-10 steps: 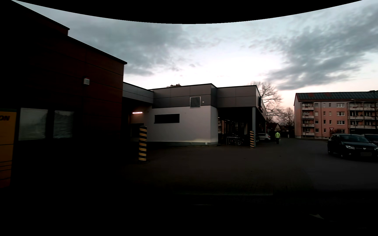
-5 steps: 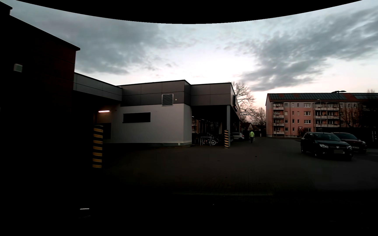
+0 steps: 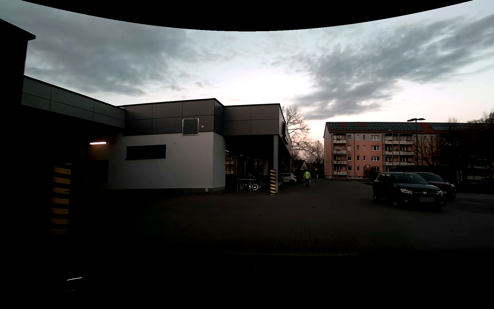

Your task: Follow the waypoints while adhering to traffic rules and regulations

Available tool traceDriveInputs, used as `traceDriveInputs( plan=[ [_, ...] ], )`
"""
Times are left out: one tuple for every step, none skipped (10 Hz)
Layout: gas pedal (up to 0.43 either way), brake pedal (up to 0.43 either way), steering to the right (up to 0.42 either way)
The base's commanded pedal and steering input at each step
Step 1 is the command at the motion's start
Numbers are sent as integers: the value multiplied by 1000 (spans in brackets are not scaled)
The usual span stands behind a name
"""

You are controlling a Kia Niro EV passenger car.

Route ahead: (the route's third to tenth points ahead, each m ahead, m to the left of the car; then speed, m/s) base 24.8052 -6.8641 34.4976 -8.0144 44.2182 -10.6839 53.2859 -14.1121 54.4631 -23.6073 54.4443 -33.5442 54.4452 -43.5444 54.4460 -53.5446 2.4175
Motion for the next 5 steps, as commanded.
traceDriveInputs(
  plan=[
    [0, 213, 243],
    [0, 213, 232],
    [0, 213, 222],
    [0, 213, 209],
    [0, 201, 195]
  ],
)
